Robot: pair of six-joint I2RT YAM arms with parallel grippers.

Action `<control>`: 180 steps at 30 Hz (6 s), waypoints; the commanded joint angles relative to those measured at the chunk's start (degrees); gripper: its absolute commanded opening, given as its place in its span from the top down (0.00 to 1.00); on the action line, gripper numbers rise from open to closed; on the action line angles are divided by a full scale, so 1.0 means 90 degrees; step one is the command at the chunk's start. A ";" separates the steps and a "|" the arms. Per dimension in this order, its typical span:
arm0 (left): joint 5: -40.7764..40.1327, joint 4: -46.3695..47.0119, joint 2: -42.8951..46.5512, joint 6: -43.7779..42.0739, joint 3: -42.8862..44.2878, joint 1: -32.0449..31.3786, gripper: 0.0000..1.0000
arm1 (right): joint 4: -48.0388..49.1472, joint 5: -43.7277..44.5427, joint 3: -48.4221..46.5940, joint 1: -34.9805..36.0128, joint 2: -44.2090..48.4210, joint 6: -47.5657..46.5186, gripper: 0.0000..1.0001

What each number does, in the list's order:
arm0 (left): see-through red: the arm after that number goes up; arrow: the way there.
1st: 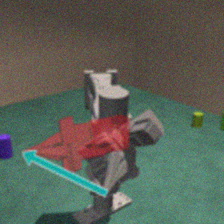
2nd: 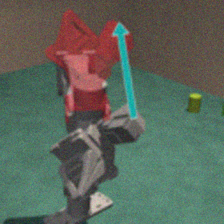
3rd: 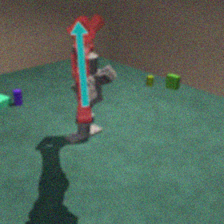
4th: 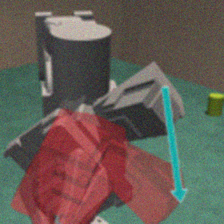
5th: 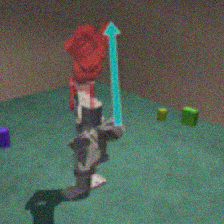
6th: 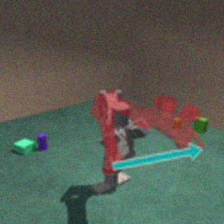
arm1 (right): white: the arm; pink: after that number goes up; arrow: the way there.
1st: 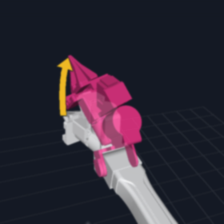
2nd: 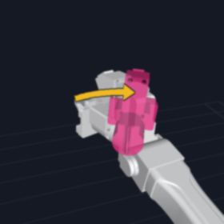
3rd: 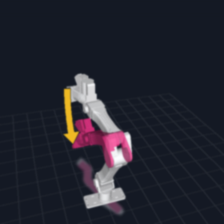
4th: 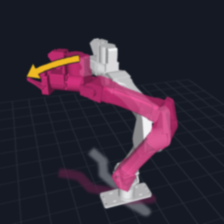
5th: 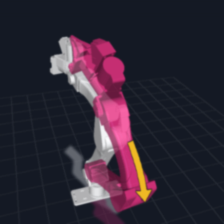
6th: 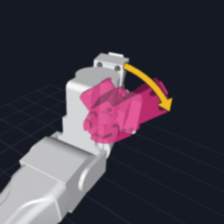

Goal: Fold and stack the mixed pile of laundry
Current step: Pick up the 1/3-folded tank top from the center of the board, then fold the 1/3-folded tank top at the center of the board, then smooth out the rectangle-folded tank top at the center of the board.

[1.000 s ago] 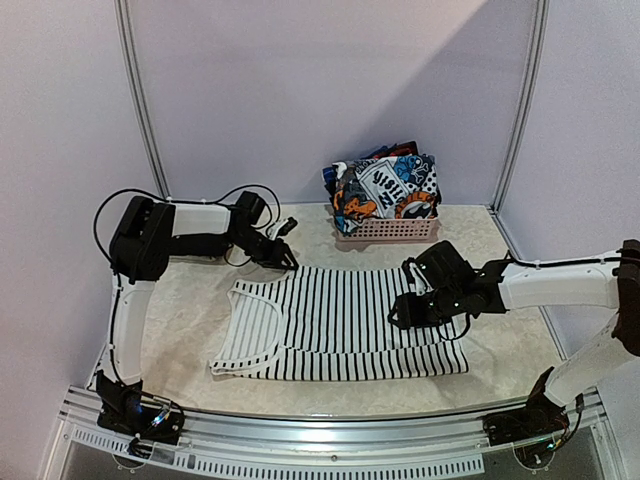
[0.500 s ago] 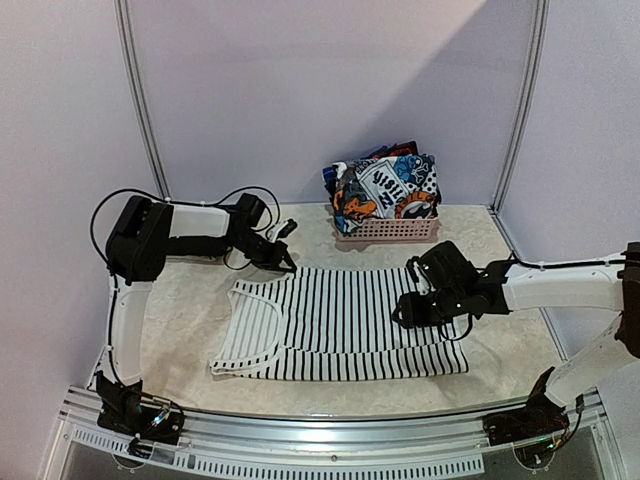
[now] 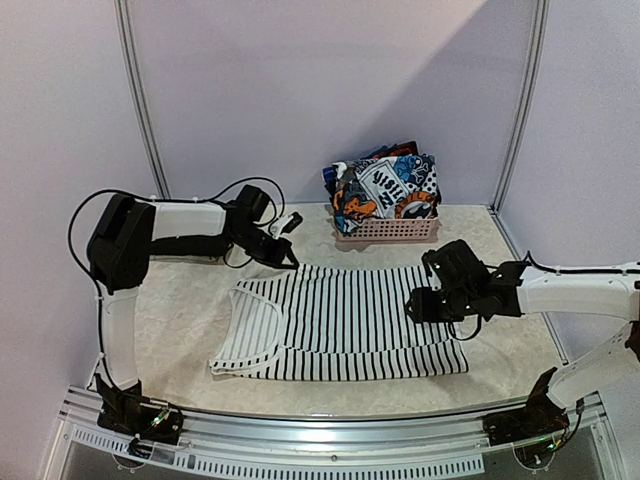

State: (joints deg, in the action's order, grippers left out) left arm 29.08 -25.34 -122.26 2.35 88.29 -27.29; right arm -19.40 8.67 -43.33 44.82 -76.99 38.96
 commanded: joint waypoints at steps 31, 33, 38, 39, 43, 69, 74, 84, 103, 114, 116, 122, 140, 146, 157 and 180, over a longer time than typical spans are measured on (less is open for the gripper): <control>-0.2861 0.1275 0.2623 0.0142 -0.3465 -0.2164 1.00 | -0.0429 0.0022 -0.0741 -0.1324 -0.0351 0.0202 0.15; -0.2981 0.1377 0.2527 0.0202 -0.3517 -0.2190 1.00 | -0.0643 0.0186 -0.1329 -0.1415 -0.0854 0.0005 0.18; -0.3093 0.1610 0.2396 0.0272 -0.3600 -0.2236 1.00 | -0.1370 0.0446 -0.2756 -0.1659 -0.2484 -0.0365 0.26; -0.3082 0.1648 0.2389 0.0269 -0.3621 -0.2241 1.00 | -0.1508 0.0578 -0.3018 -0.1680 -0.2723 -0.0408 0.27; -0.3149 0.1717 0.2337 0.0266 -0.3685 -0.2261 1.00 | -0.1601 0.0630 -0.3727 -0.1789 -0.3718 -0.0449 0.30; -0.2937 0.1978 0.2048 0.0300 -0.3693 -0.2320 1.00 | -0.2126 0.0531 -0.5615 -0.2197 -0.5776 -0.0793 0.83; -0.2983 0.1955 0.2034 0.0344 -0.3654 -0.2321 1.00 | -0.2122 0.0687 -0.5629 -0.2221 -0.5656 -0.0782 0.95; -0.3468 0.1129 0.2138 0.0094 -0.2780 -0.2221 1.00 | -0.2181 0.0785 -0.5502 -0.2254 -0.4961 -0.0960 1.00; -0.3862 0.0176 0.2275 -0.0261 -0.1931 -0.1870 1.00 | -0.0643 0.0689 -0.2954 -0.2310 -0.2549 -0.0992 1.00; -0.3662 0.0205 0.2390 -0.0180 -0.2349 -0.1943 1.00 | -0.0200 0.0316 -0.1695 -0.2307 -0.1665 -0.0834 1.00; -0.3653 0.0247 0.2415 -0.0134 -0.2430 -0.1989 1.00 | -0.0098 0.0209 -0.1479 -0.2311 -0.1540 -0.0807 1.00; -0.3768 0.0360 0.2465 -0.0011 -0.2624 -0.2134 1.00 | 0.0047 0.0058 -0.1041 -0.2310 -0.1379 -0.0696 1.00; -0.4463 0.0045 0.2725 0.0340 -0.2883 -0.2696 1.00 | -0.0010 -0.0072 -0.0225 -0.2070 -0.0636 -0.0567 1.00; -0.4592 0.0031 0.2688 0.0446 -0.2938 -0.2720 1.00 | 0.0035 0.0024 0.0002 -0.1977 -0.0713 -0.0508 1.00; -0.4537 0.0225 0.2638 0.0563 -0.3217 -0.2827 0.91 | 0.0325 -0.0128 0.0631 -0.1979 -0.0261 -0.0474 0.84; -0.4674 0.1045 0.4288 0.1361 -0.4147 -0.3237 0.69 | 0.0381 -0.1715 0.0040 -0.1647 0.0156 -0.0696 0.67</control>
State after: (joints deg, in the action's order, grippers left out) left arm -7.60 -18.41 -82.26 11.31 52.12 -55.94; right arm -17.96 -2.96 -39.44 28.25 -70.67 34.33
